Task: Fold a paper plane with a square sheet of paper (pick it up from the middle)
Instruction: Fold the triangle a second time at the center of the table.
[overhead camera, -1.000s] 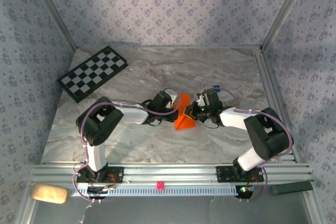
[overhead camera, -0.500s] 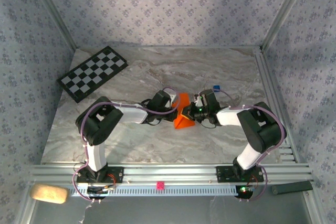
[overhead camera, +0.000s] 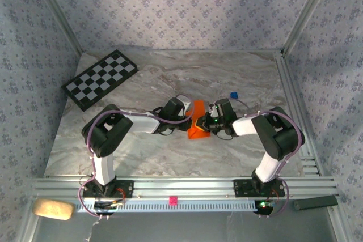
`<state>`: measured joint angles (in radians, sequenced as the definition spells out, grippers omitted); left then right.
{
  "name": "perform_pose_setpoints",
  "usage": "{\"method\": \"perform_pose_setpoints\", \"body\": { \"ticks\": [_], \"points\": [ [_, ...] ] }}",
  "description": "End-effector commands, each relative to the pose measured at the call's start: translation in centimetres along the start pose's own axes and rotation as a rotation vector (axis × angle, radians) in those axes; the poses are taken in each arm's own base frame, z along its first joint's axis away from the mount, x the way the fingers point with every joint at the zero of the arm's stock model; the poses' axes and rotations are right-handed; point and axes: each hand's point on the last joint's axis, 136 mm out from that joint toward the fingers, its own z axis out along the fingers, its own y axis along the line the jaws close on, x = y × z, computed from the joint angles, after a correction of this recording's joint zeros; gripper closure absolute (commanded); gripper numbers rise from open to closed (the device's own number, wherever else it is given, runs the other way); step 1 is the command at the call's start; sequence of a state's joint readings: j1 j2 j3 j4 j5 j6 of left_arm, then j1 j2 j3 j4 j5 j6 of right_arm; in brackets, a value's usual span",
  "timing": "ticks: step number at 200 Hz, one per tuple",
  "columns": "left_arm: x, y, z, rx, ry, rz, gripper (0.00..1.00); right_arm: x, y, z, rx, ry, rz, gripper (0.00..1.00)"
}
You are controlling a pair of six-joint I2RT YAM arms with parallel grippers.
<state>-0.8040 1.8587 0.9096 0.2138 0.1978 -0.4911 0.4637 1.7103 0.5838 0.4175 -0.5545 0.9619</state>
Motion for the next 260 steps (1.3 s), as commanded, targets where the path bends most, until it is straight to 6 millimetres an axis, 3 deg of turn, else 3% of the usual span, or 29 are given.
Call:
{"method": "perform_pose_setpoints", "body": {
  "ticks": [1,31,65,105,159,178,225,260],
  "points": [
    [1.1,1.1,-0.4,-0.026,0.038,-0.012,0.99,0.8,-1.9,0.2,0.039,0.018,0.047,1.00],
    [1.1,1.0,-0.5,-0.025,0.039,-0.008,0.99,0.2,-0.3,-0.6,-0.001,0.004,0.033,1.00],
    [1.1,1.1,-0.5,-0.029,0.044,-0.001,0.99,-1.8,1.7,-2.2,0.004,-0.047,-0.026,1.00],
    [1.1,1.1,-0.5,-0.028,0.049,0.004,0.99,-3.2,0.7,-1.5,0.013,-0.050,-0.001,1.00],
    [1.2,1.2,-0.6,-0.034,0.054,0.013,0.99,-2.2,-4.7,-0.3,0.137,-0.055,0.122,1.00],
    [1.3,1.3,-0.6,-0.037,0.058,0.016,0.99,-2.4,-4.0,-0.6,0.101,-0.061,0.128,1.00],
    [1.4,1.4,-0.8,-0.043,0.061,0.021,0.99,-4.1,0.2,-2.0,0.020,-0.068,0.053,1.00],
    [1.4,1.4,-0.7,-0.042,0.063,0.023,0.99,-4.4,-1.8,-1.6,0.107,-0.066,0.075,1.00]
  ]
}}
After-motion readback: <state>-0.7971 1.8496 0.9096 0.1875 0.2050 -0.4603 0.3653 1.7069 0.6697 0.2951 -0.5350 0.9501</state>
